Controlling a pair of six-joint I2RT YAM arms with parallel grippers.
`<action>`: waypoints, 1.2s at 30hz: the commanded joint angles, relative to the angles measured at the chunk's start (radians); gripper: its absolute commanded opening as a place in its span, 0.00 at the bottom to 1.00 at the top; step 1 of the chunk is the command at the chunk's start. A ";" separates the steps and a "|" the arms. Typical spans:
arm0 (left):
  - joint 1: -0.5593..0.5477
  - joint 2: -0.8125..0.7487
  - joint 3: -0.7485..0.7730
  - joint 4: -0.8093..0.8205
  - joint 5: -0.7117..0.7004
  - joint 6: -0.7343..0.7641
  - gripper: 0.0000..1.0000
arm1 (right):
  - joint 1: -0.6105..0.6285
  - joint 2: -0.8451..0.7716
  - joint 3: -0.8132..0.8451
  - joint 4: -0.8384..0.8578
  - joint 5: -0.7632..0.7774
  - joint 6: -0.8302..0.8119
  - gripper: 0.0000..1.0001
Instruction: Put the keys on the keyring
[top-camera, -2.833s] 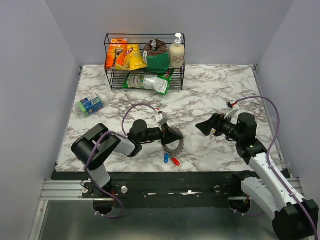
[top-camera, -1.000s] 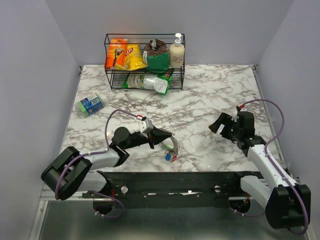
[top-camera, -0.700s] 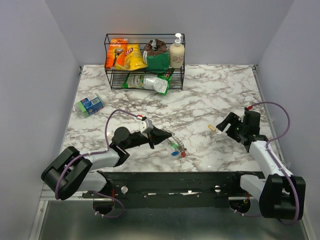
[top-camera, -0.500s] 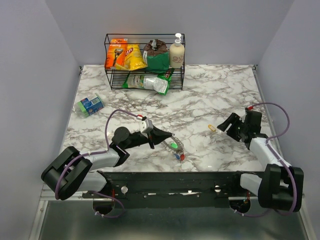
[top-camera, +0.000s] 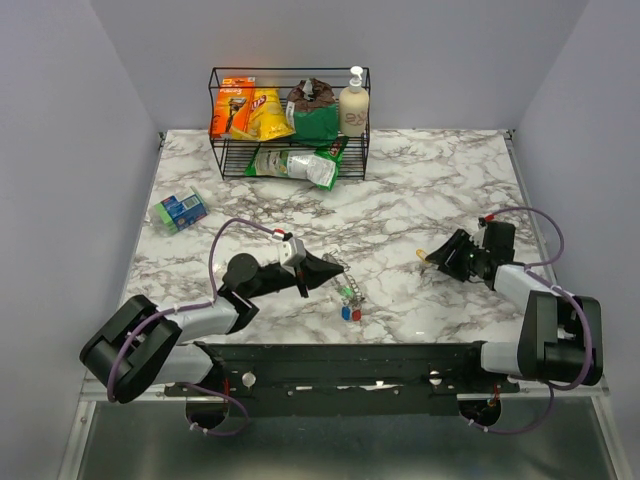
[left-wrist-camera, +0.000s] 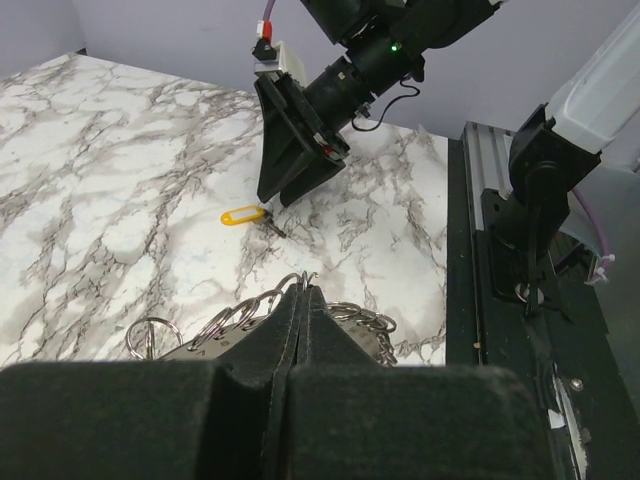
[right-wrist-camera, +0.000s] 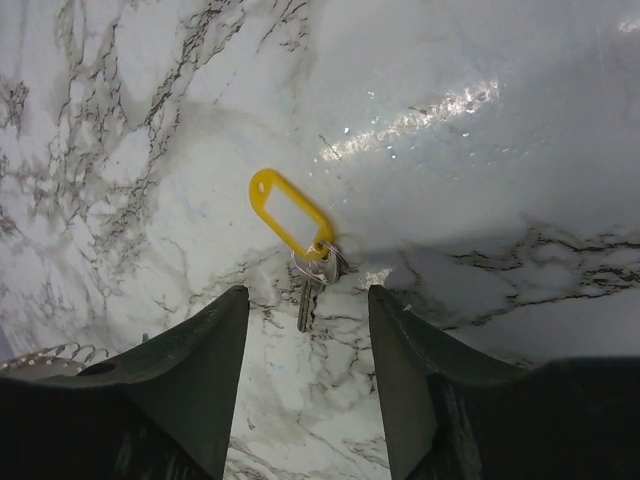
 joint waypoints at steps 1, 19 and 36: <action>0.001 -0.025 0.042 0.013 0.014 0.000 0.00 | -0.013 0.024 -0.004 0.053 -0.032 0.008 0.58; 0.001 -0.040 0.045 0.001 0.018 0.003 0.00 | -0.036 0.087 0.039 0.049 -0.012 -0.015 0.40; 0.001 -0.040 0.052 -0.012 0.023 -0.008 0.00 | -0.038 0.144 0.059 0.079 -0.045 -0.007 0.29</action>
